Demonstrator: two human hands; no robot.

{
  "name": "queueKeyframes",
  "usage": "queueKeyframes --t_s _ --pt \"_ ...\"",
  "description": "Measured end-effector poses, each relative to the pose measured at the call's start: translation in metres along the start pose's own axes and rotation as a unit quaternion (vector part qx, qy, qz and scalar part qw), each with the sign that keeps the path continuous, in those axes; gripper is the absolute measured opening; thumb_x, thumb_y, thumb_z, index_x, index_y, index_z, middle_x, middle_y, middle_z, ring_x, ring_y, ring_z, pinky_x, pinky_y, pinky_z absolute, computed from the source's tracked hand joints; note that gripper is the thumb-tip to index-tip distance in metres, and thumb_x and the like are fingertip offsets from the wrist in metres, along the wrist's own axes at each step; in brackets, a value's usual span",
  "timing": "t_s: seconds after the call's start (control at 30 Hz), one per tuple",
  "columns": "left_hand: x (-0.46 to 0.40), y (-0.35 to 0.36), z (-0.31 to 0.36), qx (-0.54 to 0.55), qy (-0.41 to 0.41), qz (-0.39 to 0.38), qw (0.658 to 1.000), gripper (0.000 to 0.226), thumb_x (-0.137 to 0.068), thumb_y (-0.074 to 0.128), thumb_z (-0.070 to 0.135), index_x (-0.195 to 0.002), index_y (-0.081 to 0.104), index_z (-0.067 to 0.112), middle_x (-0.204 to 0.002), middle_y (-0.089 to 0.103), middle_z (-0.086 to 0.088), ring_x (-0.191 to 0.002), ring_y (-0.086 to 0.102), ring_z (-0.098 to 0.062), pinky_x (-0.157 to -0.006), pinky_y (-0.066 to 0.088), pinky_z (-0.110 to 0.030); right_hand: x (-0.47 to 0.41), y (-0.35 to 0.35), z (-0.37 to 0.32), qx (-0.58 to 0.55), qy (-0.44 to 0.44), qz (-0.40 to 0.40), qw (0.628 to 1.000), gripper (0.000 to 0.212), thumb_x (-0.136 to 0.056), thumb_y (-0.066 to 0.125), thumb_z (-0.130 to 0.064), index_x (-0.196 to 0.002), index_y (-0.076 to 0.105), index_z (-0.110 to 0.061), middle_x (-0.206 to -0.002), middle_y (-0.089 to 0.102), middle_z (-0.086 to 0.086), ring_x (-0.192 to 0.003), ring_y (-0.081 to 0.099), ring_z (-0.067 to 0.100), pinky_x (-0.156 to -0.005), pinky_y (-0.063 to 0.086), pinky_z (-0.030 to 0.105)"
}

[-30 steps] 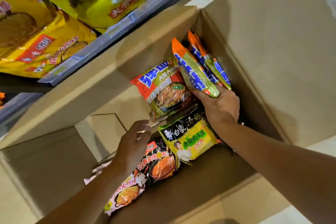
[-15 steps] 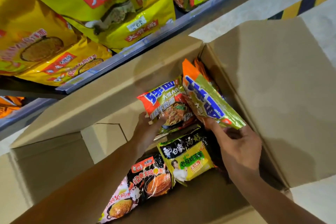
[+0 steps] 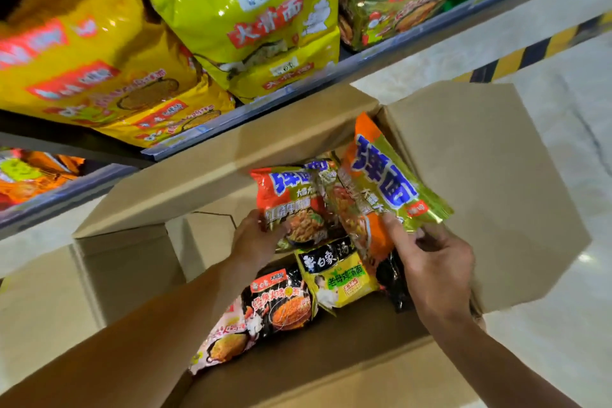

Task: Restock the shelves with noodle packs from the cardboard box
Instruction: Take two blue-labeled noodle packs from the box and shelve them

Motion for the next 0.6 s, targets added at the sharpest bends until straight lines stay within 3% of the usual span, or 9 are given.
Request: queueKeyframes --t_s 0.07,0.2,0.3,0.33,0.43,0.5,0.53,0.6 --pt "0.018 -0.029 -0.008 0.014 -0.002 -0.001 1.000 0.039 -0.089 0.072 0.035 -0.123 0.057 0.023 -0.119 0.060 -0.002 -0.108 0.060 -0.026 -0.086 0.052 -0.035 0.018 -0.001 -0.018 0.010 0.008 -0.009 1.000 0.047 -0.080 0.082 -0.027 -0.072 0.053 0.009 -0.059 0.067 -0.003 -0.050 0.060 0.004 -0.044 0.042 0.013" --pt "0.068 -0.099 -0.018 0.067 0.013 0.001 0.998 0.029 -0.087 0.075 0.034 -0.112 0.064 0.024 -0.107 0.070 -0.006 -0.075 0.062 -0.015 -0.054 0.049 -0.023 0.059 0.001 -0.050 0.038 0.002 -0.008 0.999 0.047 -0.079 0.082 -0.034 -0.067 0.054 0.002 -0.060 0.067 0.004 -0.053 0.061 0.013 -0.052 0.045 0.024" --pt "0.114 -0.156 -0.014 0.060 0.031 0.014 0.998 0.028 -0.084 0.078 0.036 -0.109 0.068 0.030 -0.102 0.075 0.006 -0.089 0.071 -0.015 -0.078 0.058 -0.038 0.096 0.004 -0.088 0.047 0.001 -0.013 0.999 0.037 -0.080 0.081 -0.026 -0.059 0.055 -0.009 -0.060 0.060 0.013 -0.051 0.055 0.010 -0.049 0.042 0.017" --pt "0.129 -0.175 -0.013 0.073 0.034 0.015 0.997 0.028 -0.085 0.077 0.029 -0.111 0.068 0.027 -0.102 0.076 0.005 -0.095 0.072 -0.017 -0.080 0.058 -0.035 0.111 0.005 -0.103 0.049 -0.002 -0.019 0.999 0.035 -0.081 0.081 -0.023 -0.059 0.056 -0.011 -0.061 0.060 0.016 -0.051 0.055 0.008 -0.048 0.041 0.014" --pt "0.189 -0.234 0.011 0.113 0.062 0.012 0.992 0.023 -0.087 0.072 0.009 -0.109 0.065 0.012 -0.093 0.075 0.003 -0.090 0.072 -0.008 -0.064 0.053 -0.012 0.159 0.008 -0.159 0.063 -0.006 -0.044 0.997 0.035 -0.081 0.081 -0.020 -0.063 0.058 -0.001 -0.070 0.061 0.027 -0.052 0.054 0.008 -0.048 0.042 0.015" --pt "0.230 -0.273 0.025 0.106 0.098 0.011 0.989 0.018 -0.088 0.071 0.008 -0.105 0.063 0.012 -0.086 0.072 0.008 -0.082 0.070 0.003 -0.062 0.050 -0.008 0.194 0.006 -0.200 0.067 -0.015 -0.055 0.996 0.037 -0.081 0.081 -0.017 -0.061 0.054 -0.001 -0.067 0.058 0.027 -0.050 0.051 0.007 -0.047 0.039 0.013" --pt "0.248 -0.294 0.031 0.108 0.108 0.014 0.988 0.022 -0.089 0.072 0.012 -0.109 0.064 0.015 -0.091 0.073 0.009 -0.085 0.070 0.003 -0.065 0.053 -0.011 0.212 0.005 -0.220 0.069 -0.022 -0.054 0.996 0.041 -0.081 0.081 -0.017 -0.060 0.051 0.000 -0.060 0.053 0.024 -0.048 0.048 0.007 -0.046 0.037 0.014" --pt "0.284 -0.336 0.046 0.105 0.145 0.020 0.984 0.035 -0.087 0.076 0.026 -0.120 0.065 0.021 -0.108 0.075 0.004 -0.099 0.070 -0.010 -0.081 0.059 -0.031 0.245 0.002 -0.262 0.067 -0.036 -0.051 0.996 0.050 -0.081 0.081 -0.019 -0.062 0.043 0.007 -0.053 0.045 0.012 -0.045 0.044 0.008 -0.047 0.035 0.020"
Point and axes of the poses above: each hand's wrist, its own x-axis away from the middle knuckle, its own y-axis out of the palm, z = x × y, the point moved 2 cm from there along -x, towards the middle knuckle
